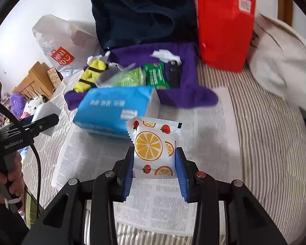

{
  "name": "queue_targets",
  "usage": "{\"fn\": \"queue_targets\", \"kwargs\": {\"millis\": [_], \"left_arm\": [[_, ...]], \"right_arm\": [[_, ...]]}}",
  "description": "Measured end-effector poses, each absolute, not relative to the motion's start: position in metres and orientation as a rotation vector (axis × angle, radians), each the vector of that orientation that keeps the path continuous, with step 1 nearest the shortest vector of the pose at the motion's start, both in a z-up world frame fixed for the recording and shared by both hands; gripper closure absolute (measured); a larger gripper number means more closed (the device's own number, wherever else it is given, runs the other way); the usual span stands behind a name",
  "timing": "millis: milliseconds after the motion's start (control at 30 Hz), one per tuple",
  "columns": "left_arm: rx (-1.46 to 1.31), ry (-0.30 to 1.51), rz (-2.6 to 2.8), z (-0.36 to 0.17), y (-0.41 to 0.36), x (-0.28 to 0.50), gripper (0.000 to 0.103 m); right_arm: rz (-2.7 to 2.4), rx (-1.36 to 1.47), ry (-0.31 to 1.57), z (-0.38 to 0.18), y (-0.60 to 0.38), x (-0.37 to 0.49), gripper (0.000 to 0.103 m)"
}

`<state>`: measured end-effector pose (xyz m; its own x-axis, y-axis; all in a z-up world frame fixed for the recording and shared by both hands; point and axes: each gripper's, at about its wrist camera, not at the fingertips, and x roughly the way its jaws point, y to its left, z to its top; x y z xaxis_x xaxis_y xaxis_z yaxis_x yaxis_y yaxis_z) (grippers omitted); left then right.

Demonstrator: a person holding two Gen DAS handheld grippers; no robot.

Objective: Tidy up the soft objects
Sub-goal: 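Carry the fruit-print packet onto the towel and open the right gripper while the left carries the sponge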

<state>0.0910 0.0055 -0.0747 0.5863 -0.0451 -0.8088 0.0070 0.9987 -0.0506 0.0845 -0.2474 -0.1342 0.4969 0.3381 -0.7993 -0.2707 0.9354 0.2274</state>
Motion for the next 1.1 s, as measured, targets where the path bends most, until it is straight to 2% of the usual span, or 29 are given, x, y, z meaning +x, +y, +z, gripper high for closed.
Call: {"fn": "queue_targets", "kwargs": {"millis": [667,1100], "left_arm": [[-0.008,0.879,-0.044,-0.038,0.007,0.15,0.022],[-0.005,0.905,-0.05,-0.047,0.011,0.193,0.022]], "right_arm": [[0.408,0.054,0.924,-0.112,-0.214,0.15,0.065],[0.395,0.043,0.942,-0.119,-0.196,0.207,0.065]]}}
